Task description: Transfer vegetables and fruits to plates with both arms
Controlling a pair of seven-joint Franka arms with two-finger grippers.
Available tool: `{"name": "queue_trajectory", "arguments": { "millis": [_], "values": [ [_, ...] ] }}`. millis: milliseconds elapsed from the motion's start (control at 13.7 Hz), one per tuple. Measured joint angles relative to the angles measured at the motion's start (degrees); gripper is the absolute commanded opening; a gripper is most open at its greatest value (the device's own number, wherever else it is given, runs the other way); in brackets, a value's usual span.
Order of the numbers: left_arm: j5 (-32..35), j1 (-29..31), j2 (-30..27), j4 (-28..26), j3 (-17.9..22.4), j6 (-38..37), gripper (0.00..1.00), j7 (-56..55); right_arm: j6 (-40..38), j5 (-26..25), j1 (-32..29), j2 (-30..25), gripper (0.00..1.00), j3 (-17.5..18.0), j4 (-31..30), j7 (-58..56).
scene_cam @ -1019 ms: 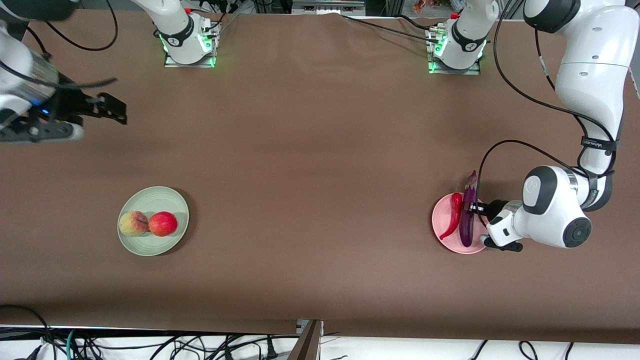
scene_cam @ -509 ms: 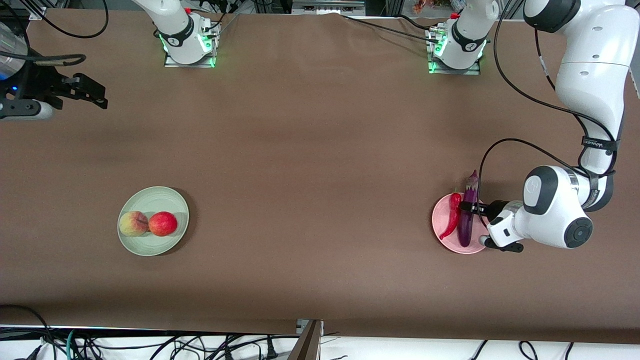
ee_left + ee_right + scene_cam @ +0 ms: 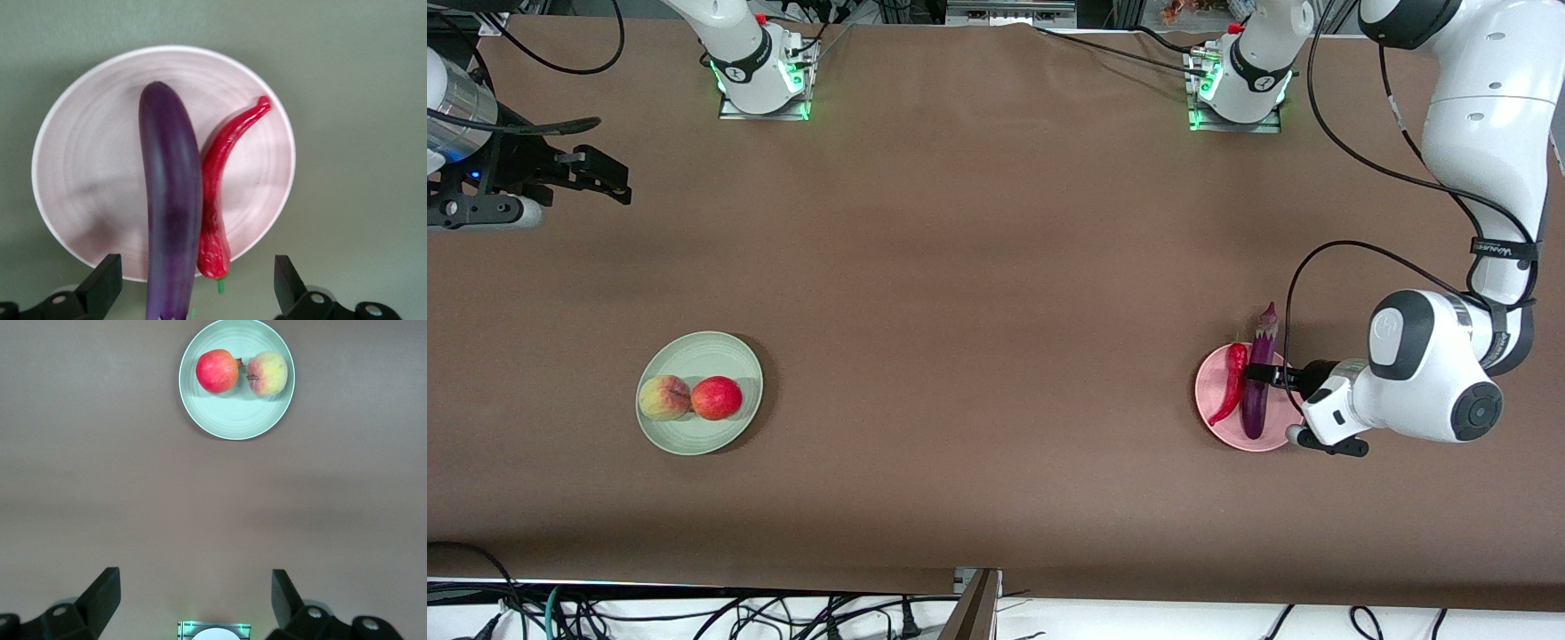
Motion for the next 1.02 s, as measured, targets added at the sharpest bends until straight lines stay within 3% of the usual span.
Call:
{"name": "queue_trajectory", "arguments": {
  "millis": [364,655,801,1019],
  "values": [
    [0.2,-0.7,-8.4,1.0,-2.0,-6.2,1.0,0.0,0.1,0.0,-0.3,0.5,1.0,-0.8,0.1,0.0],
    [8.2,-3.3,-17.9,1.0,-2.8,-10.7,1.0,1.9,0.2,0.0,-0.2,0.5,1.0,-0.4,0.1,0.0],
    [9.6,-4.9,-20.1,1.5,-3.1,-11.4,1.0,1.8,0.2,0.0,-0.2,0.5,1.0,-0.4,0.2,0.0],
    [9.6,-5.2,-23.6,3.1,-3.4,-18.3,1.0,-2.5,0.2,0.0,-0.2,0.5,1.0,-0.4,0.2,0.0]
  ]
}}
